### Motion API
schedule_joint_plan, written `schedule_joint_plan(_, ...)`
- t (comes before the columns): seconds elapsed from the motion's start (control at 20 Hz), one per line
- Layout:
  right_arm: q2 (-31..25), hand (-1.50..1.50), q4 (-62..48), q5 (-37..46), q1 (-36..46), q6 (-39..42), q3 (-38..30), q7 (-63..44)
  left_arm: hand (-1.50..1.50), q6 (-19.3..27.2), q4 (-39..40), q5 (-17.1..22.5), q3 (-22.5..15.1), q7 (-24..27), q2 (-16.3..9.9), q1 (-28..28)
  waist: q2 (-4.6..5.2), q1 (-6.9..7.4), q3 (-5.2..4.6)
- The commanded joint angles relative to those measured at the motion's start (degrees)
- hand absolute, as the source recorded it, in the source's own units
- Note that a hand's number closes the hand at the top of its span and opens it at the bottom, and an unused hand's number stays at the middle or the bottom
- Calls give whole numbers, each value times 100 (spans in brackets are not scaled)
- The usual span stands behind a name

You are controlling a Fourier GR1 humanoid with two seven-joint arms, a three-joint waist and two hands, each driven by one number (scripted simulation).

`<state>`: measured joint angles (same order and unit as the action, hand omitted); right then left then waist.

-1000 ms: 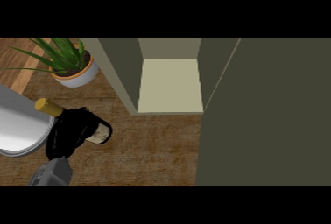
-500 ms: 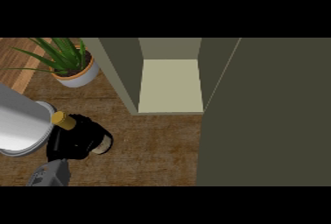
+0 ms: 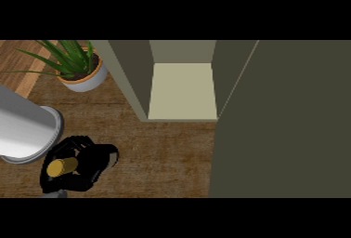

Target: Pick up the wine, place it into the cabinet and close the cabinet

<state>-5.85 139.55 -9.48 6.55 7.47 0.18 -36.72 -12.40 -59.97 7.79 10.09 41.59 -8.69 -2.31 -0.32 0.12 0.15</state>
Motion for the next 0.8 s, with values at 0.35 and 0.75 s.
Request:
schedule_joint_plan(0.35,55,-150,818,-365,-31,-135,187,-541,150,73,-2596,390,-521,-1232,390,790,-1,7,-11)
schedule_joint_plan(0.75,19,-150,426,-315,429,-222,27,-580,150,518,-4191,292,-1105,-2759,515,799,15,4,-13)
